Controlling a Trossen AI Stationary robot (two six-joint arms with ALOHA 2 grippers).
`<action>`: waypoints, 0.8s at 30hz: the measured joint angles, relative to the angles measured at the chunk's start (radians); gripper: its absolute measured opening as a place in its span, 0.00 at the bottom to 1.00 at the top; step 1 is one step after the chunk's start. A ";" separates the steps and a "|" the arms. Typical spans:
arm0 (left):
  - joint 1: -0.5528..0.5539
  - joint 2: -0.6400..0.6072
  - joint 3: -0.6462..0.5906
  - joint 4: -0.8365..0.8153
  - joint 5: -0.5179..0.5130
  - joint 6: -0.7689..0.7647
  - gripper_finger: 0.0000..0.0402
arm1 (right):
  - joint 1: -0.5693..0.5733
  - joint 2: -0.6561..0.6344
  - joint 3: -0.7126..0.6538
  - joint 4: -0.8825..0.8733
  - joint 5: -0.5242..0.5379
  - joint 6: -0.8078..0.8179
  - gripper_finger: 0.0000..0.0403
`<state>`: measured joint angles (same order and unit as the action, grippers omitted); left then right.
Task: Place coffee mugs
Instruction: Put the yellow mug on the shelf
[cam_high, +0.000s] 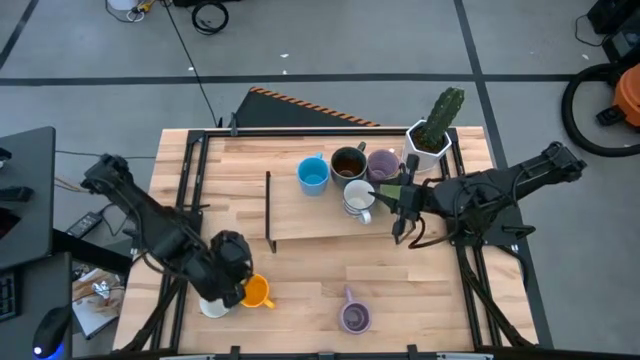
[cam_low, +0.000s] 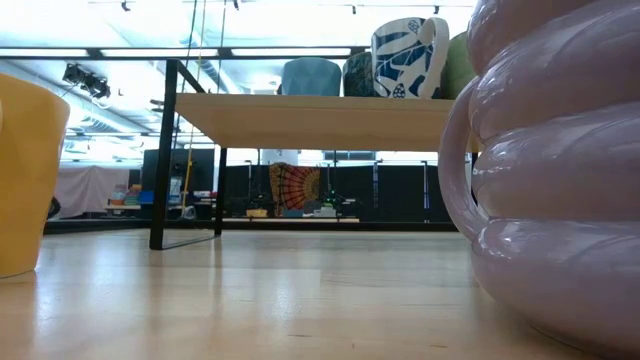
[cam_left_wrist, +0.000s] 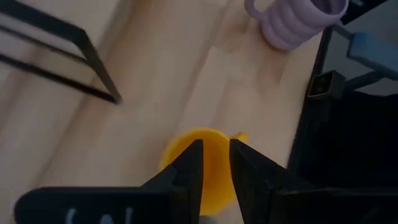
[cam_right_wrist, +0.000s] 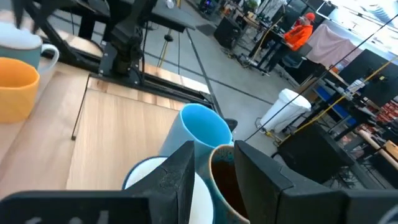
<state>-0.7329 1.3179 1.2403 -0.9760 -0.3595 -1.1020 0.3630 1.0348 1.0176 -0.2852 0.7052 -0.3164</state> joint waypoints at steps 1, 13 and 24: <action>-0.003 0.021 0.018 -0.006 0.014 -0.037 0.20 | 0.000 0.000 0.000 -0.006 0.000 0.000 0.30; -0.105 0.142 0.062 -0.100 0.208 -0.465 0.20 | 0.027 0.000 0.000 -0.055 -0.022 -0.028 0.30; 0.006 0.242 0.063 -0.029 0.251 -0.414 0.20 | 0.027 0.000 0.000 -0.068 -0.071 -0.050 0.30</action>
<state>-0.7265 1.5603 1.3030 -1.0047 -0.1082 -1.5155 0.3904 1.0351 1.0176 -0.3529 0.6338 -0.3668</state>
